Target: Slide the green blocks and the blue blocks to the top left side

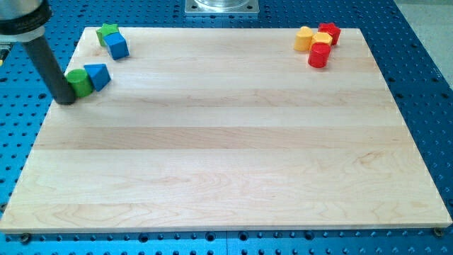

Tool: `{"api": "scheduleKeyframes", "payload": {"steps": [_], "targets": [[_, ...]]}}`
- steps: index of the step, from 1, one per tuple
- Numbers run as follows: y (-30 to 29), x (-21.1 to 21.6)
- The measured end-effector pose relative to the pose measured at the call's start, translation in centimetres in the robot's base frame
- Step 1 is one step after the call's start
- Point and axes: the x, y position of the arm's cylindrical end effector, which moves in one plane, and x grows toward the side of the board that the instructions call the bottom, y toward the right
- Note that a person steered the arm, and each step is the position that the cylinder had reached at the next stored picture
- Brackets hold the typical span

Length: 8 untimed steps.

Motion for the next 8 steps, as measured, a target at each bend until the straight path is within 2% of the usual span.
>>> {"api": "scheduleKeyframes", "payload": {"steps": [2, 3, 4, 5, 6, 7, 8], "targets": [[3.0, -2.6], [3.6, -6.4], [3.3, -2.5], [10.3, -0.5], [11.6, -4.4], [9.8, -9.2], [9.4, -9.5]]}}
